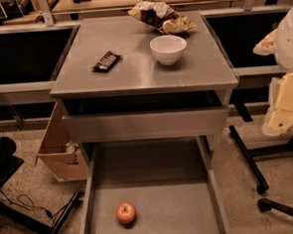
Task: Pick apple from middle drawer and place on counter
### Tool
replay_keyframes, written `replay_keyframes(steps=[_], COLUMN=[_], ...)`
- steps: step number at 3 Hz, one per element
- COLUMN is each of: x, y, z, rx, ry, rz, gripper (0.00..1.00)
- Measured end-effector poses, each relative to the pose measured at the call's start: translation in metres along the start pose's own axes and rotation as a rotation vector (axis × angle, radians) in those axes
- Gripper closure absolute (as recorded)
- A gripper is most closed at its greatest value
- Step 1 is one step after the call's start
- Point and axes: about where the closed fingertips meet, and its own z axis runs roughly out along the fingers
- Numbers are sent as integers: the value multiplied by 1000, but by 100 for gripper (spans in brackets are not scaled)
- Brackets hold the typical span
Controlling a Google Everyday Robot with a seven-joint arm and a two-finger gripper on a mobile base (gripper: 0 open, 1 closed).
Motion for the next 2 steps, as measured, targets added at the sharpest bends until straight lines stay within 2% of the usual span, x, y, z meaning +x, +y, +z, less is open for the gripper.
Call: replay_keyframes(steps=[1,2], x=[0,-9], y=[0,11], z=[0,26], rx=[0,-3], ry=[0,-37], rz=[0,-22], gripper=[0,0])
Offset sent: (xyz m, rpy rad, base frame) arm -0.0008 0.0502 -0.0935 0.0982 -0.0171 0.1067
